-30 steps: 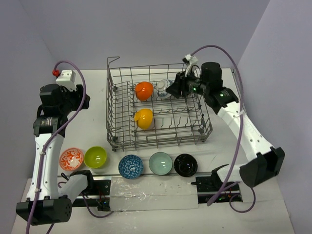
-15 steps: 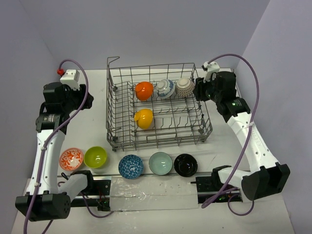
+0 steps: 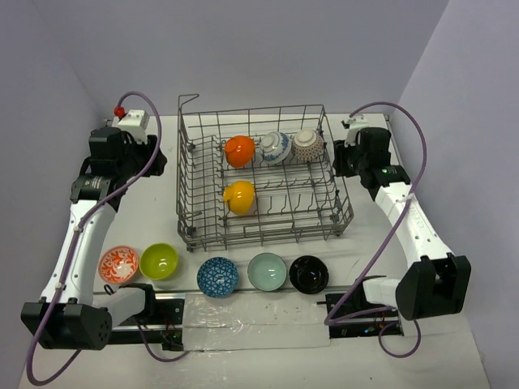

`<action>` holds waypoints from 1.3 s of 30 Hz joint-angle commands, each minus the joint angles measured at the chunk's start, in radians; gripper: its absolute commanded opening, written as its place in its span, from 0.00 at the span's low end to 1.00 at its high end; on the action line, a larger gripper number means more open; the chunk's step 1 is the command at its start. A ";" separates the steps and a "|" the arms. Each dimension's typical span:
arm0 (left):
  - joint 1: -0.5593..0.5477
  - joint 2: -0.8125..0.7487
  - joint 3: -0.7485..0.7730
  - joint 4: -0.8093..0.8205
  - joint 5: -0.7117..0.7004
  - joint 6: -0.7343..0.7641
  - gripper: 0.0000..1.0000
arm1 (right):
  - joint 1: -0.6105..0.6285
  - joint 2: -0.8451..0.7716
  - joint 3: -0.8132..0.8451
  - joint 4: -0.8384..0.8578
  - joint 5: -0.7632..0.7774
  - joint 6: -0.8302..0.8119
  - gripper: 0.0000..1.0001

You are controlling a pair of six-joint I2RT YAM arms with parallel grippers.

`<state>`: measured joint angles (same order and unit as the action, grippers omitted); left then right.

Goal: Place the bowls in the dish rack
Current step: Move the bowl from the dish rack.

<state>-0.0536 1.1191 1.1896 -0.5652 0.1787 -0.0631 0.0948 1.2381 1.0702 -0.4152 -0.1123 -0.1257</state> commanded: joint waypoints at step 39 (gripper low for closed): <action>-0.140 0.102 0.053 -0.025 -0.067 0.052 0.51 | -0.053 0.135 -0.006 0.009 -0.018 -0.034 0.15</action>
<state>-0.1860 1.2091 1.2163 -0.5896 0.1249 -0.0193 0.0509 1.3655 1.0702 -0.4129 -0.1318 -0.1497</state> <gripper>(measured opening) 0.505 0.175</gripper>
